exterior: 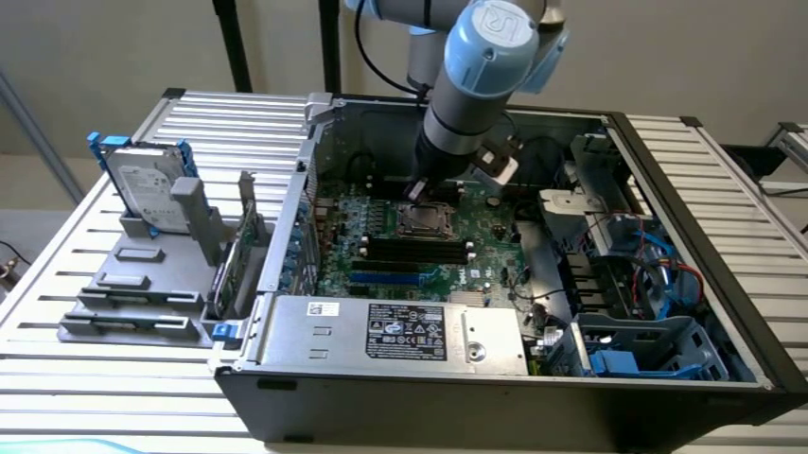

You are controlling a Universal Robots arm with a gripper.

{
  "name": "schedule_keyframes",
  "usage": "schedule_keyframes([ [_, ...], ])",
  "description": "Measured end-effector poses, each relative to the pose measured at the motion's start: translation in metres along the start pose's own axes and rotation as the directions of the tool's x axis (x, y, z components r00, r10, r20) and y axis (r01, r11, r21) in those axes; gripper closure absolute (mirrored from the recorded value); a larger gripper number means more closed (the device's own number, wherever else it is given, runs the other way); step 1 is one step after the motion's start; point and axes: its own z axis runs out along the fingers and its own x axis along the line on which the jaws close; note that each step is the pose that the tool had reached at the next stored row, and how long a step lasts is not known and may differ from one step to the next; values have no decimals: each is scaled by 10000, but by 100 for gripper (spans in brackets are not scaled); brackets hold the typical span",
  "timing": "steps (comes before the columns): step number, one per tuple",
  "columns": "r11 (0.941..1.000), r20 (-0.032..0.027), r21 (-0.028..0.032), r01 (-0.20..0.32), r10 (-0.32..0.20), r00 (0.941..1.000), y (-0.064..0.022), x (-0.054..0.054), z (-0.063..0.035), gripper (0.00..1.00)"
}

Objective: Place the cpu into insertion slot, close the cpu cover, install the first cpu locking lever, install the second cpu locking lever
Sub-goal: 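Install the first cpu locking lever, then install the second cpu locking lever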

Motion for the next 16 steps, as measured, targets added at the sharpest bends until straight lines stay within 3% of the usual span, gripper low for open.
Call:
schedule_keyframes([
  [3,10000,3,1,8,-8,10000,-48,-48,-17,89],
  [16,10000,-8,11,13,-13,10000,-48,-56,-28,89],
])
